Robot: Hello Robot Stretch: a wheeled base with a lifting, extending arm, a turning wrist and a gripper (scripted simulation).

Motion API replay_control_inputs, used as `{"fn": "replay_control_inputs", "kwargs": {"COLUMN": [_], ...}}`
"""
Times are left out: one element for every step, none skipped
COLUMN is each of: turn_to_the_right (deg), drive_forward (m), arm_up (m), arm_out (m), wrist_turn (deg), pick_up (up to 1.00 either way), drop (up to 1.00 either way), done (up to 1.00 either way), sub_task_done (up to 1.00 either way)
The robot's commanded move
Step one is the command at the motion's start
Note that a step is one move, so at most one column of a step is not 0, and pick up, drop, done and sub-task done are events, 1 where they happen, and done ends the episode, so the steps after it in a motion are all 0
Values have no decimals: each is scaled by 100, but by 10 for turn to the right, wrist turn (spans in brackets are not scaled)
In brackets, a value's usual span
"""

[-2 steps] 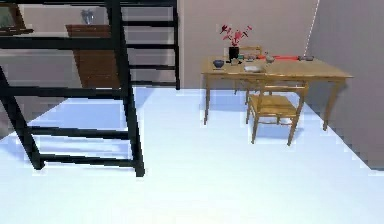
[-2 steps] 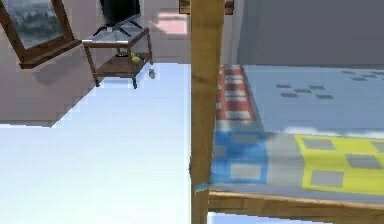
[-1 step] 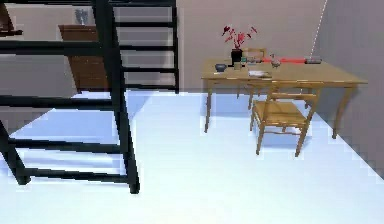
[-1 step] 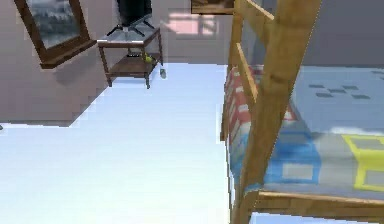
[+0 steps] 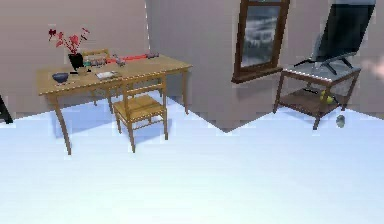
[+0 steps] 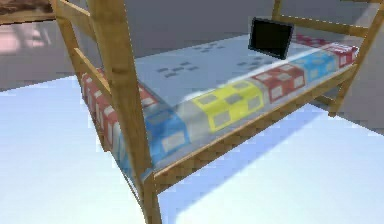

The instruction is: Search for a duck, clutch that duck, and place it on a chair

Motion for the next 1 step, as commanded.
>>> {"fn": "replay_control_inputs", "kwargs": {"turn_to_the_right": [0], "drive_forward": [100], "arm_up": [0], "arm_out": [0], "wrist_turn": [0], "pick_up": [0], "drop": [0], "done": [0], "sub_task_done": [0]}}
